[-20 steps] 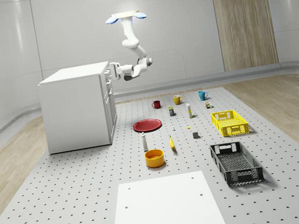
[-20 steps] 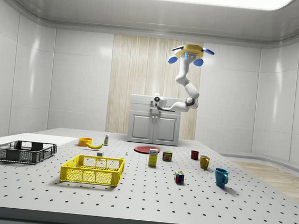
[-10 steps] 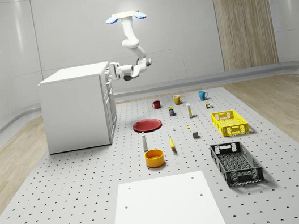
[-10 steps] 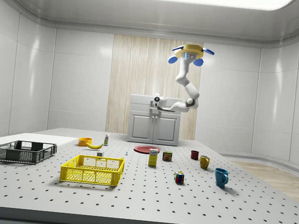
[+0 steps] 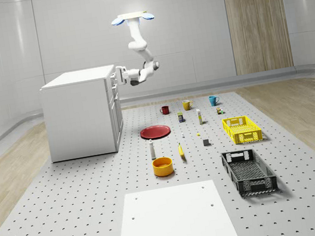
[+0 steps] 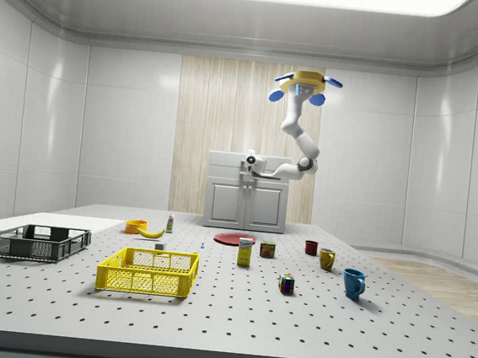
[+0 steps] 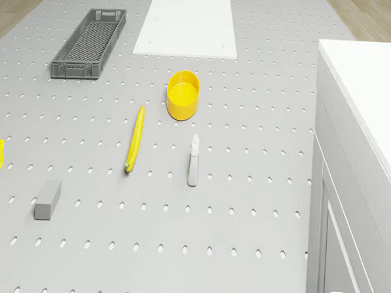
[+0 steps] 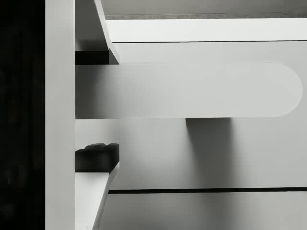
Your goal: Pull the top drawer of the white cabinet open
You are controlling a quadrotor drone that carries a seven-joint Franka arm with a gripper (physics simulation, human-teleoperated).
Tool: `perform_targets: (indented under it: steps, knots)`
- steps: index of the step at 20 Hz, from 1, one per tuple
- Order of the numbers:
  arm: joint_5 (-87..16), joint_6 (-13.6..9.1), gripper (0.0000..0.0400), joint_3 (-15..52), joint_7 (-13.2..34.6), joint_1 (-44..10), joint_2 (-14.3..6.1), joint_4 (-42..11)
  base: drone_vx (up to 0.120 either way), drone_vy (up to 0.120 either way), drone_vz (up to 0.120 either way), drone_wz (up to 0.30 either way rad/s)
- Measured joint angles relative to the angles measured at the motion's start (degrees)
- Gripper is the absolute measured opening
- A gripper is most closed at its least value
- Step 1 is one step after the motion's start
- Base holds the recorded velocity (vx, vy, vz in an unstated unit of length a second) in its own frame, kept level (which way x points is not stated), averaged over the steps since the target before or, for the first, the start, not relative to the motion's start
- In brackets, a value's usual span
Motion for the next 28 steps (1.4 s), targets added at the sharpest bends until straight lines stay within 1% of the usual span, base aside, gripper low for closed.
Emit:
perform_targets:
  steps: [2,3,5,7,12,13,14,15,16,17,20,21,22,23,25,28]
  knots:
    - [0.2,-0.5,0.0143,0.0,-0.1,-0.5,-0.1,-0.2,0.000,0.000,0.000,0.000]
    - [0.3,-0.7,0.0139,0.0,0.2,-0.7,-0.1,-0.3,0.000,0.000,0.000,0.000]
    - [0.8,-1.4,0.0129,-0.3,-2.2,-1.1,0.0,-0.8,0.000,0.000,0.000,0.000]
    - [0.3,-2.1,0.0119,-0.5,-1.4,-1.9,-0.5,-1.0,0.000,0.000,0.000,0.000]
    - [-1.7,-4.1,0.0125,-1.4,0.5,-3.7,-2.0,-1.7,0.000,0.000,0.000,0.000]
    - [-1.8,-4.5,0.0124,-1.7,-1.0,-3.9,-2.0,-2.0,0.000,0.000,0.000,0.000]
    - [-2.6,-4.7,0.0143,-1.7,2.3,-4.3,-2.6,-1.8,0.000,0.000,0.000,0.000]
    - [-3.5,-5.0,0.0145,-1.9,2.7,-4.5,-3.0,-1.9,0.000,0.000,0.000,0.000]
    - [-4.3,-5.3,0.0158,-2.3,1.3,-4.8,-3.2,-2.1,0.000,0.000,0.000,0.000]
    - [-4.4,-5.7,0.0147,-2.8,0.6,-5.0,-3.3,-2.3,0.000,0.000,0.000,0.000]
    - [-5.3,-6.9,0.0125,-3.7,1.5,-5.7,-4.1,-2.6,0.000,0.000,0.000,0.000]
    - [-6.2,-7.3,0.0150,-4.0,3.1,-6.0,-4.6,-2.5,0.000,0.000,0.000,0.000]
    - [-8.3,-7.9,0.0209,-4.2,6.8,-6.4,-5.5,-2.0,0.000,0.000,0.000,0.000]
    - [-9.6,-8.3,0.0214,-4.9,7.0,-6.4,-6.0,-2.1,0.000,0.000,0.000,0.000]
    - [-10.2,-9.1,0.0186,-6.1,6.1,-6.7,-6.4,-2.5,0.000,0.000,0.000,0.000]
    - [-11.3,-10.3,0.0160,-7.8,5.6,-7.3,-7.0,-3.0,0.000,0.000,0.000,0.000]
